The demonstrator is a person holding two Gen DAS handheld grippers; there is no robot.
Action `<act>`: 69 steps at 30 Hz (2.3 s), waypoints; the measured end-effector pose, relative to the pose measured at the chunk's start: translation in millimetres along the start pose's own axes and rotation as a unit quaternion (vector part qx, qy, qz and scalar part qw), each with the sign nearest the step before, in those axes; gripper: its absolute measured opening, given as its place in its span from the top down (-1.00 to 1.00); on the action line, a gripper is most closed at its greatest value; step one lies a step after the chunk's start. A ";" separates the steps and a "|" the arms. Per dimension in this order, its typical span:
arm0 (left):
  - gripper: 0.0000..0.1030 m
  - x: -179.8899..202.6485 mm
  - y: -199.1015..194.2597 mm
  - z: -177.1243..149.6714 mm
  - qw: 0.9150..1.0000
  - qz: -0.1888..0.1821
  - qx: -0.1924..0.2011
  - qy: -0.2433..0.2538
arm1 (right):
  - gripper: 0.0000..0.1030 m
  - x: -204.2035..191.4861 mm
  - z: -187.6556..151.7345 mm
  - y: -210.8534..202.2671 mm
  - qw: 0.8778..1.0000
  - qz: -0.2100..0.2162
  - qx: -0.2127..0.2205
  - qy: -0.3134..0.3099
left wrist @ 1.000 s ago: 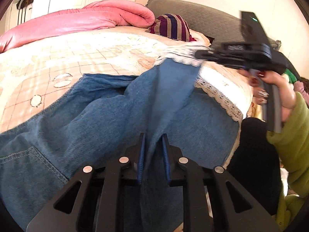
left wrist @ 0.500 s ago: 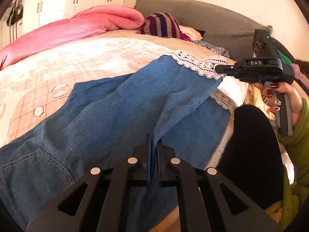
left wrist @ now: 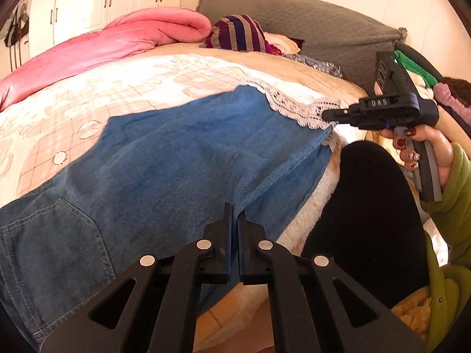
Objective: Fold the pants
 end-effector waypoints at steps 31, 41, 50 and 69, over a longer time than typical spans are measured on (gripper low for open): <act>0.94 -2.4 3.5 -17.8 0.999 -0.025 -0.031 -0.004 | 0.46 -21.9 -10.2 -40.2 0.987 -0.050 0.051 -0.141; 0.72 -3.4 4.1 -19.6 0.999 -0.015 -0.041 -0.007 | 0.22 -91.0 -67.7 49.1 0.955 -0.041 -0.103 -0.276; 0.22 -39.8 -45.5 -18.3 0.997 0.035 -0.008 -0.070 | -0.12 -78.8 -77.5 50.3 0.958 -0.026 -0.113 -0.261; -0.76 -177.1 -123.9 -70.4 0.934 0.201 0.014 -0.294 | -0.45 -80.9 -48.1 48.5 0.968 -0.017 -0.079 -0.238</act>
Point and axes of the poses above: each gripper's, at about its wrist camera, not at the fingertips, and y roughly the way its jaws point, x to its right, z to its top, the point moved 5 cm from there along y, roughly the way its jaws point, and after that the axes turned 6 degrees about y, right-handed, at the moved point
